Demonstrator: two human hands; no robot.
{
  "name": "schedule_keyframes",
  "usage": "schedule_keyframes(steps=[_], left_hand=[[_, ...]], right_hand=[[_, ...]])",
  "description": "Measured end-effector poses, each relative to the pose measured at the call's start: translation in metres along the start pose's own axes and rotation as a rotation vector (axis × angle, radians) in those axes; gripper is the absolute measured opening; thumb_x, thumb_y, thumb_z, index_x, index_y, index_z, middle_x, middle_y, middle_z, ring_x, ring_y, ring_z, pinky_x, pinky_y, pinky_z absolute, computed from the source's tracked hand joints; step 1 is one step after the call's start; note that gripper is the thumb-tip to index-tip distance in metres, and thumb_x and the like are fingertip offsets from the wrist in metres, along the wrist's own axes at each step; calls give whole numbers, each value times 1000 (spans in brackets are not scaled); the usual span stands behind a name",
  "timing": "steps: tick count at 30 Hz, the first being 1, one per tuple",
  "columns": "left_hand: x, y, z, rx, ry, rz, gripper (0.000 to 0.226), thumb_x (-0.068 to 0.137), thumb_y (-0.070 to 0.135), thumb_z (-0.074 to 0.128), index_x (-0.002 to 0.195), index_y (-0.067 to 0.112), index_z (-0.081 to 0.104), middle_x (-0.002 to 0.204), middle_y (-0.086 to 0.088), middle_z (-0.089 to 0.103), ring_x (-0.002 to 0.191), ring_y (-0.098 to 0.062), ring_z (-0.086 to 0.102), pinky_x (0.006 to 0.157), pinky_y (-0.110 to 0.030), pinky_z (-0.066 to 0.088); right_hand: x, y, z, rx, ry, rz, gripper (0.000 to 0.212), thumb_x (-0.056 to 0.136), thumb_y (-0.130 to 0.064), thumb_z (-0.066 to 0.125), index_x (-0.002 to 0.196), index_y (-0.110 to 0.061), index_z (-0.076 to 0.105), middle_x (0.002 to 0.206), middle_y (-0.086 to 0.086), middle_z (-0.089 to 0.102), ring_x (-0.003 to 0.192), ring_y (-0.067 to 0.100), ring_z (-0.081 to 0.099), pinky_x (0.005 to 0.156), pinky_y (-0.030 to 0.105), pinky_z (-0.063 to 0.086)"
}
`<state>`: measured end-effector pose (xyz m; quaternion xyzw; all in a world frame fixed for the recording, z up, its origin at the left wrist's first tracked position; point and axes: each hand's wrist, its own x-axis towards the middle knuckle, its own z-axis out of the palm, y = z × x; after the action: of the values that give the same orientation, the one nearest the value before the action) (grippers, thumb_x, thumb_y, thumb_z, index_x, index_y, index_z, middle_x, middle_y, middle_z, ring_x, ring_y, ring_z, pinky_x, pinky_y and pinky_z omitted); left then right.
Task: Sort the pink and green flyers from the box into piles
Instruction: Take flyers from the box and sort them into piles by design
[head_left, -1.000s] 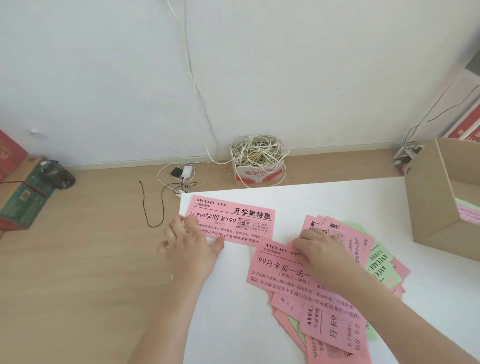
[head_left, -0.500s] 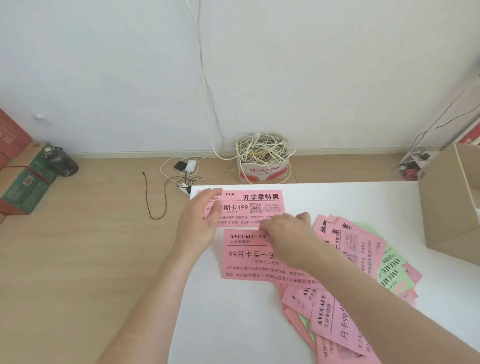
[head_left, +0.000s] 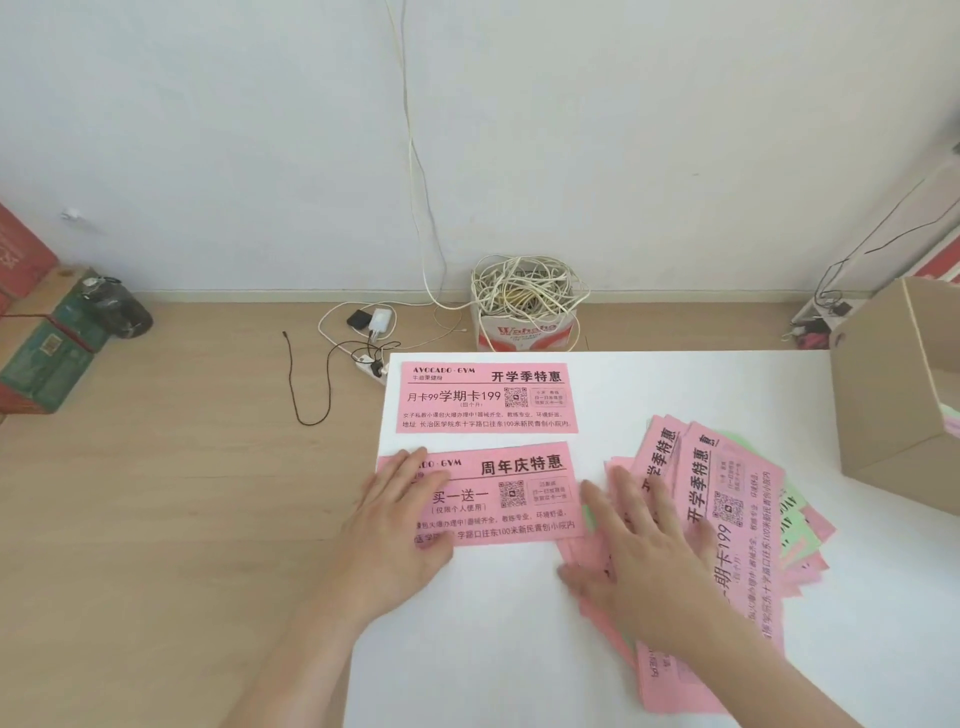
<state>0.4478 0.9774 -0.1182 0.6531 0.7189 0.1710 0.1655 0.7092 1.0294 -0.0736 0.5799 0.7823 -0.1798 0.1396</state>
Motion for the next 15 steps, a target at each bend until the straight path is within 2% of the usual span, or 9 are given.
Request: schedule_keyframes(steps=[4, 10, 12, 15], left_hand=[[1, 4, -2, 19, -27, -23, 79, 67, 56, 28, 138, 26, 43, 157, 7, 18, 146, -8, 6, 118, -29, 1], [-1, 10, -3, 37, -63, -37, 82, 62, 54, 24, 136, 24, 42, 157, 6, 17, 146, -10, 6, 118, -34, 4], [-3, 9, -3, 38, -77, -33, 78, 65, 52, 27, 135, 22, 43, 157, 4, 20, 146, -13, 10, 118, -39, 9], [-4, 24, -4, -10, 13, -30, 59, 72, 37, 43, 129, 22, 48, 151, 4, 33, 143, -14, 20, 114, -46, 13]], right_hand=[[0, 21, 4, 36, 42, 38, 79, 84, -74, 33, 147, -46, -5, 157, -15, -20, 146, 21, -17, 111, 62, 4], [-5, 56, -4, 62, 21, -16, 86, 80, -69, 45, 150, -44, 1, 157, -23, -15, 146, 10, -16, 115, 57, -1], [-8, 64, -8, 56, 20, -63, 88, 79, -68, 48, 151, -41, 5, 154, -26, -14, 146, 7, -15, 117, 53, -4], [-19, 69, -12, 51, -24, -140, 99, 73, -76, 52, 150, -44, -1, 154, -23, -17, 145, 7, -20, 117, 51, -8]])
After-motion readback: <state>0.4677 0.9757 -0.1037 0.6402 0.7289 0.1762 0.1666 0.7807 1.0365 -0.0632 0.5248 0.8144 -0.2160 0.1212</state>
